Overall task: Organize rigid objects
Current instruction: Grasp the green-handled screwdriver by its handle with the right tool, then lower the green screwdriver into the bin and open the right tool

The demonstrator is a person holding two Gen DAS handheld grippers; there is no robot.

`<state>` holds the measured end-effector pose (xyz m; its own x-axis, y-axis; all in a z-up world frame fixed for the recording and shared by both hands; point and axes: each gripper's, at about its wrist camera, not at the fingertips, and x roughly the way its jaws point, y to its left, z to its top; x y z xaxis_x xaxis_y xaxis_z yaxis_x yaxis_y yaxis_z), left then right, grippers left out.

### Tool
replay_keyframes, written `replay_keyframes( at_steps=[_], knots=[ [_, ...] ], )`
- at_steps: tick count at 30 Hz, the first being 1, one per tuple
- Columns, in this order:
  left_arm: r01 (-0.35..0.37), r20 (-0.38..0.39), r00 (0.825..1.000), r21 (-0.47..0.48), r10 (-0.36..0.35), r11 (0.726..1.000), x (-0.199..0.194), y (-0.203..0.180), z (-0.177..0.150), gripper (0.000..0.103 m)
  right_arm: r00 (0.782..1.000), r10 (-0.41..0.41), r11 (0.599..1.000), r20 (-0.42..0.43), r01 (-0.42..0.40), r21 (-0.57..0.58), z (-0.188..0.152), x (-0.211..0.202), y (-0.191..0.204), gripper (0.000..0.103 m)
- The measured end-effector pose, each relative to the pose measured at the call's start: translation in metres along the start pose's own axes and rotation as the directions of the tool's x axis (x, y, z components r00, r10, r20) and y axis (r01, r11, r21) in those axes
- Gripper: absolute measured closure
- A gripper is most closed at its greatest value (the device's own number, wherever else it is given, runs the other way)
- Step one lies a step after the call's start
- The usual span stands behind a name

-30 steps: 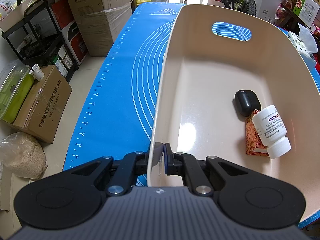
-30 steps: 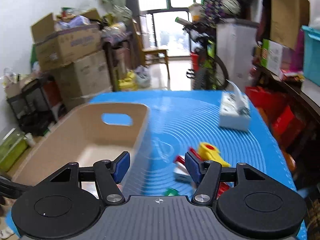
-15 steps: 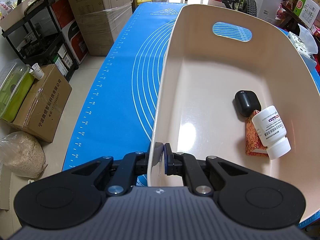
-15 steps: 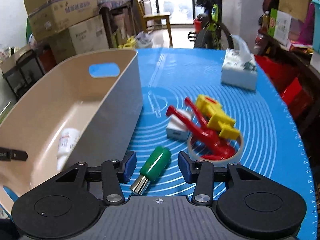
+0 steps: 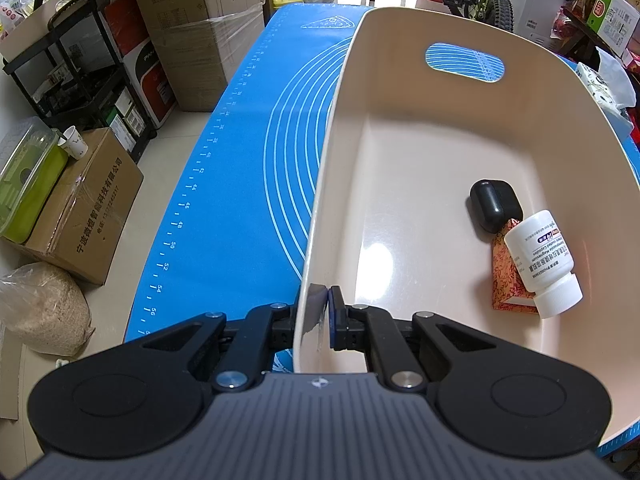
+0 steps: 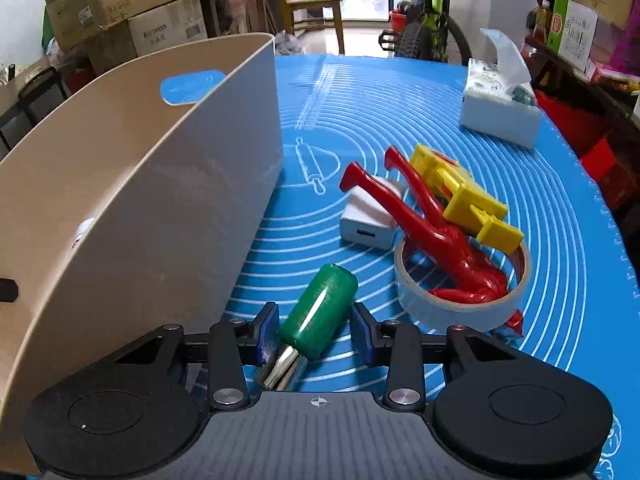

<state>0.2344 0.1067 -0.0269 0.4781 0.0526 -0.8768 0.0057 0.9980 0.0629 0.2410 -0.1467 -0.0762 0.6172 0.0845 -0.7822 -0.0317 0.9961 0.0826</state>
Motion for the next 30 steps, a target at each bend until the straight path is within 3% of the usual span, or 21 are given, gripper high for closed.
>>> replay_keyframes(
  at_steps=[2, 5, 12, 20, 25, 30],
  knots=[
    [0.0, 0.0, 1.0, 0.0, 0.0, 1.0, 0.0, -0.001, 0.0, 0.093, 1.0, -0.016, 1.0, 0.005, 0.016, -0.004, -0.001, 0.001, 0.002, 0.055],
    [0.0, 0.0, 1.0, 0.0, 0.0, 1.0, 0.001, -0.001, 0.0, 0.093, 1.0, -0.027, 0.999, 0.008, 0.027, -0.017, -0.002, 0.0, 0.005, 0.07],
    [-0.001, 0.0, 1.0, 0.0, 0.001, 1.0, 0.0, -0.001, 0.0, 0.093, 0.999, -0.046, 0.999, 0.0, 0.046, -0.004, -0.004, -0.009, 0.002, 0.07],
    [0.0, 0.0, 1.0, 0.0, 0.0, 1.0, 0.0, 0.0, 0.0, 0.093, 0.998, -0.017, 0.999, 0.065, 0.015, 0.03, 0.006, -0.033, -0.004, 0.07],
    [0.0, 0.0, 1.0, 0.0, 0.0, 1.0, 0.0, 0.0, 0.0, 0.093, 0.989, -0.01, 0.998, 0.147, -0.001, 0.069, 0.015, -0.058, -0.005, 0.07],
    [0.0, 0.0, 1.0, 0.0, 0.0, 1.0, 0.0, 0.0, 0.0, 0.093, 0.964, 0.013, 0.997, 0.266, -0.033, 0.071, 0.024, -0.09, 0.004, 0.07]
  ],
)
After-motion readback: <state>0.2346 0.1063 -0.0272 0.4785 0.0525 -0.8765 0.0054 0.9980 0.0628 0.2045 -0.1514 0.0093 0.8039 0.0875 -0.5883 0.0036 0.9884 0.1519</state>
